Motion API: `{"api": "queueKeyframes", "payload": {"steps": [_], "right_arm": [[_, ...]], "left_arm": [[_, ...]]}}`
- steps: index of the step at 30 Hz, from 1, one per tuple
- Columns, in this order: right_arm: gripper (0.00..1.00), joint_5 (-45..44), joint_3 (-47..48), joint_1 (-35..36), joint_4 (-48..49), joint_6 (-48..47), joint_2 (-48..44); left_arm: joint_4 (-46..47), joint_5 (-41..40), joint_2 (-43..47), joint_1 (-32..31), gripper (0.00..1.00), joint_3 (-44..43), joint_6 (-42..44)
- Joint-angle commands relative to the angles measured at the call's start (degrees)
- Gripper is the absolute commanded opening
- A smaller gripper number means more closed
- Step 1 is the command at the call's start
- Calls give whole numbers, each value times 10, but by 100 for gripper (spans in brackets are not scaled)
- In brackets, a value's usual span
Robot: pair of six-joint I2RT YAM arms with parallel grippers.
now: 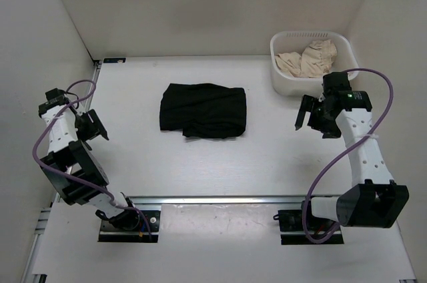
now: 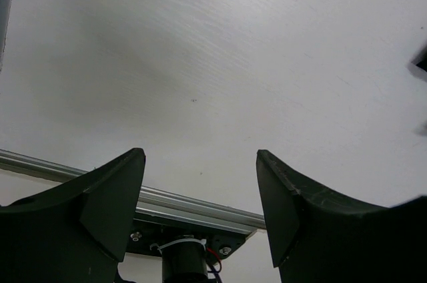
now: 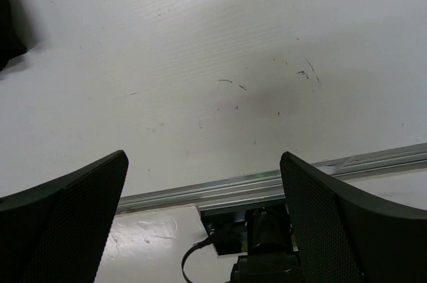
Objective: Fold and stack the trousers
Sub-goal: Fold the trousers
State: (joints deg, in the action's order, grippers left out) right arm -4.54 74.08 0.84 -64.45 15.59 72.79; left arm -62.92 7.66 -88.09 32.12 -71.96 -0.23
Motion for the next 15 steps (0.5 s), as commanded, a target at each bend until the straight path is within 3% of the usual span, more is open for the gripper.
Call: {"api": "queueKeyframes", "payload": {"steps": [1, 15], "right_arm": [[99, -3, 20, 0, 0, -15, 14], [99, -16, 14, 0, 0, -21, 3]], "left_arm": [[14, -8, 42, -1, 79, 4, 2], [14, -8, 37, -1, 79, -7, 2]]}}
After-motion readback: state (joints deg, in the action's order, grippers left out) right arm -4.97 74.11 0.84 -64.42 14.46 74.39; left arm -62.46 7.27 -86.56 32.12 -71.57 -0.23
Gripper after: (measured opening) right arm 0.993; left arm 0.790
